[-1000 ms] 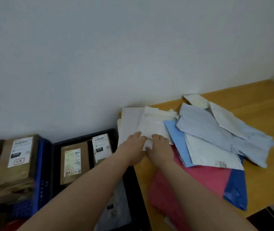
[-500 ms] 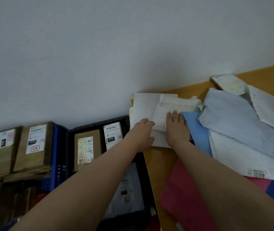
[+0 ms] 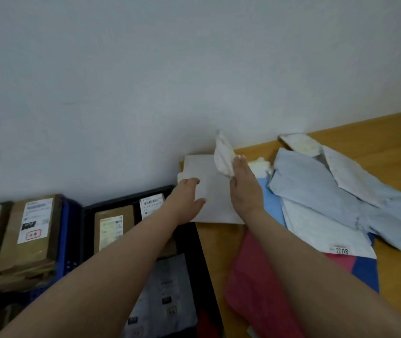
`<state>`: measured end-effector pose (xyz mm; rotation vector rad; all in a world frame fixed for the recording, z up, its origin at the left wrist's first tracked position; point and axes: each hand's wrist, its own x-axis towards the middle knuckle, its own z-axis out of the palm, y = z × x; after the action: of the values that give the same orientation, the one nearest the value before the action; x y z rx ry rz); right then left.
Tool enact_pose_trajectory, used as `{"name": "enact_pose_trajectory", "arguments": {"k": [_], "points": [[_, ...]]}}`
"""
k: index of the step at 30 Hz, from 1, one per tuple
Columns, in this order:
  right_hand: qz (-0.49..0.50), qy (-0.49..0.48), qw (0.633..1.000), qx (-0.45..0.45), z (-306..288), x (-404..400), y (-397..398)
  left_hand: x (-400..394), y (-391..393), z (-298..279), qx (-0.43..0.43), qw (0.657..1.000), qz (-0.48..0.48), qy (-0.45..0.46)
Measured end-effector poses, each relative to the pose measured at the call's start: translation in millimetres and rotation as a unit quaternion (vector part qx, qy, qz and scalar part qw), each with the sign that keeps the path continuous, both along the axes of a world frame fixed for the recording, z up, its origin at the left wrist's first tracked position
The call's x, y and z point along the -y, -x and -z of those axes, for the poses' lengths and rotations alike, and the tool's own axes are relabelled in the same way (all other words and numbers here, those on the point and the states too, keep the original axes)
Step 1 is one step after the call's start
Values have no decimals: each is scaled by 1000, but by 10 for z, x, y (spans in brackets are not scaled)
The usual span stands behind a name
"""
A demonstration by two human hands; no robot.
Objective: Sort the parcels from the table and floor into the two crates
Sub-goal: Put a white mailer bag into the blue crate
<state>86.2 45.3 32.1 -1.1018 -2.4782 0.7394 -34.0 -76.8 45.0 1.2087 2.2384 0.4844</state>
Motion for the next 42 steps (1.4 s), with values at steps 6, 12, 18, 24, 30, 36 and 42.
{"name": "enact_pose_trajectory", "arguments": {"k": [6, 12, 18, 24, 30, 36, 42], "points": [[202, 358, 823, -393, -654, 406, 161, 213, 25, -345, 245, 939, -208, -126], [171, 524, 680, -484, -917, 1112, 236, 742, 86, -729, 445, 785, -305, -304], [177, 494, 703, -480, -1028, 1643, 216, 1462, 379, -1012, 324, 822, -266, -385], [139, 417, 797, -414, -1173, 2076, 264, 2074, 585, -1147, 300, 839, -205, -404], [99, 377, 830, -399, -1380, 2369, 361, 2460, 734, -1216, 199, 905, -132, -353], [11, 347, 878, -329, -1530, 2397, 397, 2661, 927, -1429, 37, 956, -54, -287], [-124, 331, 916, -190, -1602, 2493, 555, 2560, 895, -1836, -410, 900, 96, -113]]}}
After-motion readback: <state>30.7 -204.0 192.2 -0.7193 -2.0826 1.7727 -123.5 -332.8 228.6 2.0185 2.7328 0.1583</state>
